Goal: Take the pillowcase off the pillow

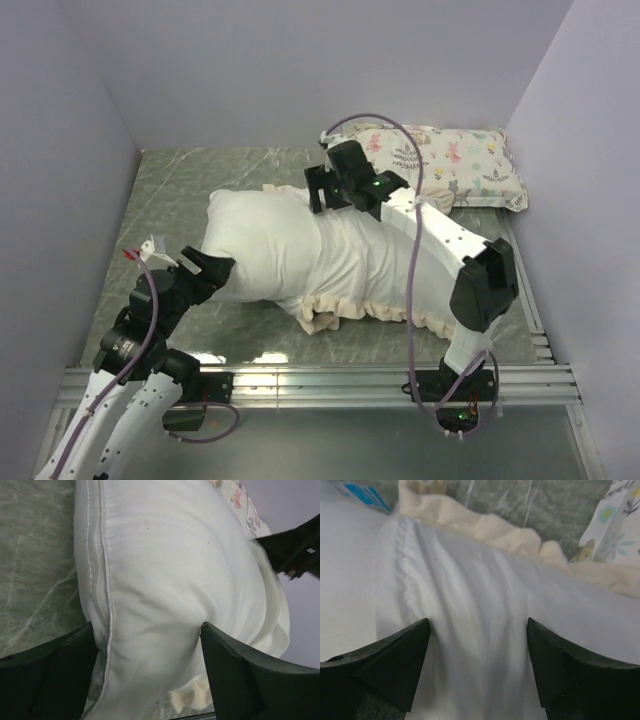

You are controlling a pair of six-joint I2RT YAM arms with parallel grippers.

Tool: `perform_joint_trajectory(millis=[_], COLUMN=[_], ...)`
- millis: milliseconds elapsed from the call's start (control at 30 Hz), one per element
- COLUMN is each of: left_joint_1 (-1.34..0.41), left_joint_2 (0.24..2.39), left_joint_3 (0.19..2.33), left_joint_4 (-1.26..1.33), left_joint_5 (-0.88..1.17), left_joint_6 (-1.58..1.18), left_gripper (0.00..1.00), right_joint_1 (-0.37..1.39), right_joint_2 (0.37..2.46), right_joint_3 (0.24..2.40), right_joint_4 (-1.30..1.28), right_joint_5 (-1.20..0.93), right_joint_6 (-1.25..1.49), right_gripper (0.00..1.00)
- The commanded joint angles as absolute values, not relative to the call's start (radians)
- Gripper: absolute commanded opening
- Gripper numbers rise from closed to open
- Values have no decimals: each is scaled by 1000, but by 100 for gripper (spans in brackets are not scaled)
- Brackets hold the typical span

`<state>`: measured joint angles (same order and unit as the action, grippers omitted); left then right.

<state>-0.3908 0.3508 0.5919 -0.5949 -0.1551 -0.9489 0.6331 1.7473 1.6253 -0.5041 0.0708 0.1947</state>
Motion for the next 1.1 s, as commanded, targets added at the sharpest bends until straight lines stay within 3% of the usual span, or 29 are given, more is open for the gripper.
perform_joint_trajectory(millis=[0, 33, 100, 133, 167, 267, 533, 667, 867, 900, 933, 1000, 1033, 1067], left_joint_1=[-396, -396, -396, -396, -396, -396, -393, -393, -391, -391, -391, -385, -382, -377], left_joint_2=[411, 426, 462, 469, 483, 597, 1001, 1208, 1308, 1318, 1336, 1351, 1353, 1350], left_joint_3=[766, 797, 863, 873, 876, 894, 1002, 1098, 1019, 1009, 1005, 1011, 1015, 1023], left_joint_4=[-627, -661, -669, -664, -614, -533, -377, -409, -309, -292, -279, -276, -281, -290], left_joint_5=[-279, -313, -408, -435, -440, -384, -31, 34, 155, 166, 167, 147, 134, 118], left_joint_6=[-931, -943, -934, -921, -907, -835, -720, -654, -650, -664, -673, -687, -693, -698], left_gripper=[85, 99, 99, 99, 99, 99, 99, 99, 97, 91, 59, 24, 1, 0], right_joint_1=[655, 658, 663, 667, 667, 667, 667, 678, 703, 706, 706, 704, 707, 706], right_joint_2=[1787, 1792, 1787, 1781, 1769, 1753, 1594, 1459, 1355, 1353, 1353, 1356, 1358, 1355], right_joint_3=[1649, 1625, 1597, 1556, 1539, 1499, 1506, 1517, 1532, 1543, 1548, 1562, 1563, 1563], right_joint_4=[-542, -535, -509, -496, -483, -457, -460, -471, -491, -495, -500, -517, -520, -526], right_joint_5=[78, 69, 49, 40, 38, 15, 122, 176, 205, 210, 213, 235, 241, 258], right_joint_6=[193, 198, 210, 212, 224, 235, 278, 288, 288, 288, 284, 281, 278, 276], right_gripper=[84, 79, 70, 46, 31, 0, 0, 0, 0, 0, 0, 0, 0, 0])
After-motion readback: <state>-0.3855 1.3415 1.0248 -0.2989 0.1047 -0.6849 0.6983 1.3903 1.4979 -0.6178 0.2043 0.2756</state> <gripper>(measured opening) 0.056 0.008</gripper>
